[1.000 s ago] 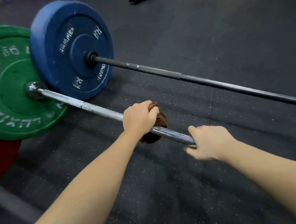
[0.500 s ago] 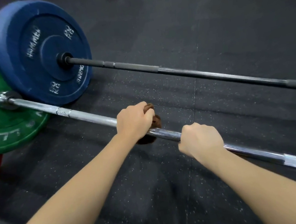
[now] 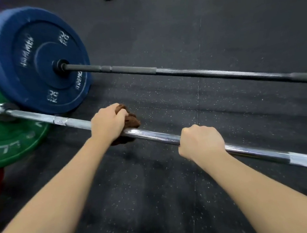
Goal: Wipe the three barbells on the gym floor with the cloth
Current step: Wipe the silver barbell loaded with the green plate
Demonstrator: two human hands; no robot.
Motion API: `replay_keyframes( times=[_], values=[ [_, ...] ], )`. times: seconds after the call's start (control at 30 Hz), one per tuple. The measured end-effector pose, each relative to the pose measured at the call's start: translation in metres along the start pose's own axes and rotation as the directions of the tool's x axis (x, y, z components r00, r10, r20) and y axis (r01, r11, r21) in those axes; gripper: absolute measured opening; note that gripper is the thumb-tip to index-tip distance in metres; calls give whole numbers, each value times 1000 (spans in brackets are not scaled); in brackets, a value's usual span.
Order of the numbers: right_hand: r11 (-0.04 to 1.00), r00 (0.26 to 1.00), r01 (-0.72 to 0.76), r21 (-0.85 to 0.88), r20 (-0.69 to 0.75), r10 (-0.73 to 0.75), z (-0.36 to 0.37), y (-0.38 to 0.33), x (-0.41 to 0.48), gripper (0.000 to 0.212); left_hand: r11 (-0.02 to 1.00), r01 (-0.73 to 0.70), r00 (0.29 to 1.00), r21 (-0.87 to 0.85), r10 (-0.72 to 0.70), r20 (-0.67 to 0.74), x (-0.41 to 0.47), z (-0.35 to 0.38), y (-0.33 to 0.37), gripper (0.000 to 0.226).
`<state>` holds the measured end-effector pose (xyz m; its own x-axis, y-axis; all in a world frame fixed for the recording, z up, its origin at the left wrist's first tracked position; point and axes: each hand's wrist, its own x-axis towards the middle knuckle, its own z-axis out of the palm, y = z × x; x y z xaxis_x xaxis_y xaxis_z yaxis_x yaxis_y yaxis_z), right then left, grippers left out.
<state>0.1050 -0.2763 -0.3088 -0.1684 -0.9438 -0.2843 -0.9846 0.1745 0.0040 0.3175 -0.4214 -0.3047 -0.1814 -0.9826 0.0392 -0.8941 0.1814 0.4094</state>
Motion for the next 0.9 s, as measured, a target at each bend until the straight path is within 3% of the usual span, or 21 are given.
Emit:
replay_keyframes(
  times=[0.13, 0.3, 0.5, 0.73, 0.9],
  values=[
    [1000, 1000, -8, -5, -10, 8, -1, -2, -1, 20, 992, -66, 998, 111, 67, -1, -18, 14, 31, 22],
    [1000, 999, -2, -12, -49, 1, -2, -4, -3, 12, 984, -177, 982, 36, 174, 70, -42, 38, 78, 25],
    [1000, 1000, 25, 12, -2, -25, -10, 0, -8, 30, 987, -161, 985, -5, 162, 59, -44, 35, 75, 27],
    [980, 982, 189, -66, 46, -186, -13, 47, -31, 50, 989, -150, 987, 12, 149, 60, -42, 37, 74, 26],
    [992, 993, 93, -87, 75, -87, -2, 64, -28, 41, 989, -148, 987, -7, 149, 54, -42, 41, 74, 23]
  ],
)
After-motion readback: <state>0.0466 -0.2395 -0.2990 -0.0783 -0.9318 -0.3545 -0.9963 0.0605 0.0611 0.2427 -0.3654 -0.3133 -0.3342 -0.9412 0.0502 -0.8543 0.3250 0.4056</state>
